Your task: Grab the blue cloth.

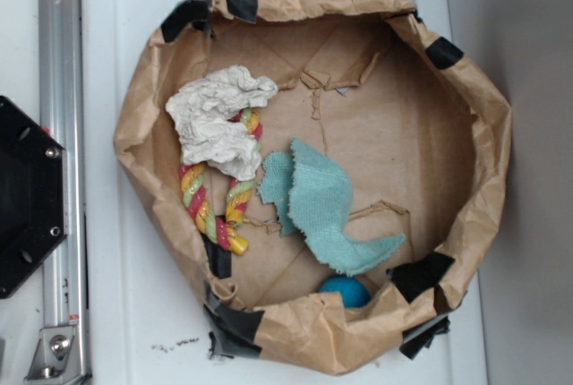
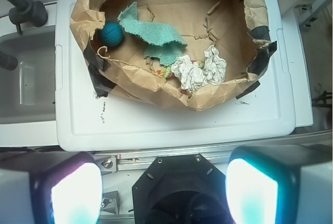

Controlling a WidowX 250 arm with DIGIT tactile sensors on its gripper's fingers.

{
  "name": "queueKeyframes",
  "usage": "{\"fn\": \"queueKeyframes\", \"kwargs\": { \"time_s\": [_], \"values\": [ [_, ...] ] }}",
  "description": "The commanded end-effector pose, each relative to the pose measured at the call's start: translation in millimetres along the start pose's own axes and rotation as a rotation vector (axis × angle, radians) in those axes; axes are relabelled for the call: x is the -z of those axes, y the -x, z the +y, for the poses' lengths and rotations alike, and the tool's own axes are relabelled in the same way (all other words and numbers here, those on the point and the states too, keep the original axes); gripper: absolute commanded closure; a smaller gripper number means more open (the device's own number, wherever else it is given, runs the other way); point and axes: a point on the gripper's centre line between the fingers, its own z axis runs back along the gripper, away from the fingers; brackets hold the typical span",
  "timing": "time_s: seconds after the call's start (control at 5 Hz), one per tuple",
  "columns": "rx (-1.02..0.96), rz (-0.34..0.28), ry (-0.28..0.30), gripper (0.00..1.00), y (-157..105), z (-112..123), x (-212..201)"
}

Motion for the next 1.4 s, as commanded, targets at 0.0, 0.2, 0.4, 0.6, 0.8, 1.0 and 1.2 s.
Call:
{"fn": "queueKeyframes", "kwargs": {
  "time_s": [0.0,0.2,0.4,0.6,0.8,1.0,1.2],
  "values": [
    [0.000,0.000,0.000,0.00,0,0,0],
    [0.025,0.040,-0.047,0.00,-45,13,46],
    [-0.008,0.025,-0.087,0.00,-87,28,66],
    [0.118,-0.021,-0.037,0.00,-109,41,84],
    [0.307,-0.021,0.024,0.00,-130,32,117],
    [0.455,0.005,0.050,0.00,-134,-1,162],
    [0.490,-0.015,0.031,0.00,-139,-16,195]
  ]
}}
